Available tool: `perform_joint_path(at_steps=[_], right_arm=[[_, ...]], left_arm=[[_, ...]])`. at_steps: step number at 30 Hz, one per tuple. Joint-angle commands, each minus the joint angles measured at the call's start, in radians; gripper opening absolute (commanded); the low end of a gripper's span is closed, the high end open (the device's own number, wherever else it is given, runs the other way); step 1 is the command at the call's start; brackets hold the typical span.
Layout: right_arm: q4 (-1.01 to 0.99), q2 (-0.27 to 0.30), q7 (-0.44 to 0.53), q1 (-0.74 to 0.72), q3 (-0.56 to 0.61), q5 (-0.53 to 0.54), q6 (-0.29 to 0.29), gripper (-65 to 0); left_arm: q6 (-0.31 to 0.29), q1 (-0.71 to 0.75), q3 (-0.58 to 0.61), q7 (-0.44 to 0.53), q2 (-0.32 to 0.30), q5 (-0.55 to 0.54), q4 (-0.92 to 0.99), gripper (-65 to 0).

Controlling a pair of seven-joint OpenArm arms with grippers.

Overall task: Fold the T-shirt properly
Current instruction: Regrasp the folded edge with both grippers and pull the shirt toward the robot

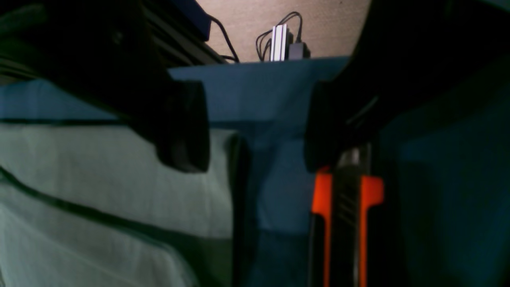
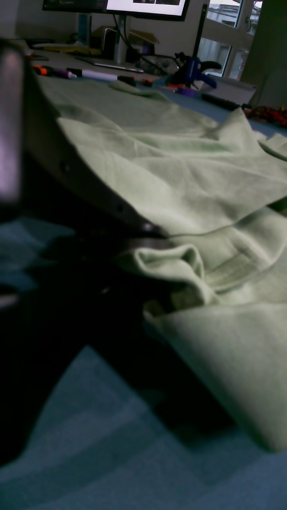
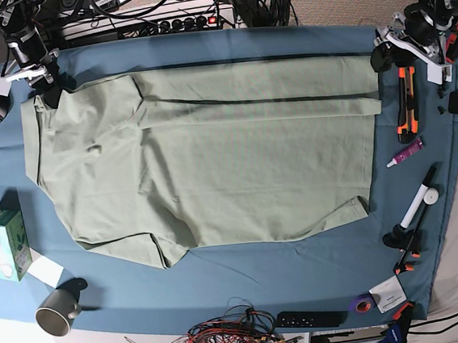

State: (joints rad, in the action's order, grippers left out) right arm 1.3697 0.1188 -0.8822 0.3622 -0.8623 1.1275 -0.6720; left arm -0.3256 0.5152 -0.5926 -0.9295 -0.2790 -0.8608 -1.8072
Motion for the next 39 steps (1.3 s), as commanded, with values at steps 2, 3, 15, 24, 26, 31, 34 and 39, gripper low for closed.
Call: perform_joint_path(at_steps=[2, 3, 15, 24, 26, 31, 34, 39], right_arm=[[0.010, 0.014, -0.005, 0.001, -0.001, -0.002, -0.003, -65.0], [0.010, 0.014, -0.005, 0.001, -0.001, -0.002, -0.003, -65.0], [0.010, 0.014, -0.005, 0.001, -0.001, -0.002, -0.003, -65.0], [0.011, 0.014, -0.027, 0.005, -0.001, -0.002, -0.013, -65.0], [0.011, 0.015, -0.028, 0.009, -0.002, -0.002, -0.020, -65.0], [0.011, 0.049, -0.036, 0.021, -0.003, -0.002, -0.024, -65.0], [0.011, 0.083, -0.038, 0.041, -0.003, -0.002, -0.024, -65.0], [0.011, 0.125, -0.043, 0.074, -0.003, 0.002, -0.024, -65.0]], left_arm=[[-0.006, 0.005, 0.032, -0.014, 0.002, -0.008, -0.010, -26.8], [-0.008, 0.005, 0.051, -0.013, 0.003, -0.008, -0.010, -26.8], [-0.015, -0.003, 0.143, -0.011, 0.018, 0.005, -0.010, -39.9], [-0.022, -0.002, 0.143, 0.016, 0.018, 0.031, -0.010, -65.0], [-0.040, -0.002, 0.143, 0.009, 0.018, 0.031, -0.010, -65.0], [-0.041, 0.010, 0.142, 0.002, 0.015, 0.031, -0.015, -65.0], [-0.041, 0.025, 0.132, -0.006, 0.010, 0.027, -0.031, -65.0], [-0.061, 0.062, 0.072, -0.021, 0.010, -0.014, -0.075, -65.0]])
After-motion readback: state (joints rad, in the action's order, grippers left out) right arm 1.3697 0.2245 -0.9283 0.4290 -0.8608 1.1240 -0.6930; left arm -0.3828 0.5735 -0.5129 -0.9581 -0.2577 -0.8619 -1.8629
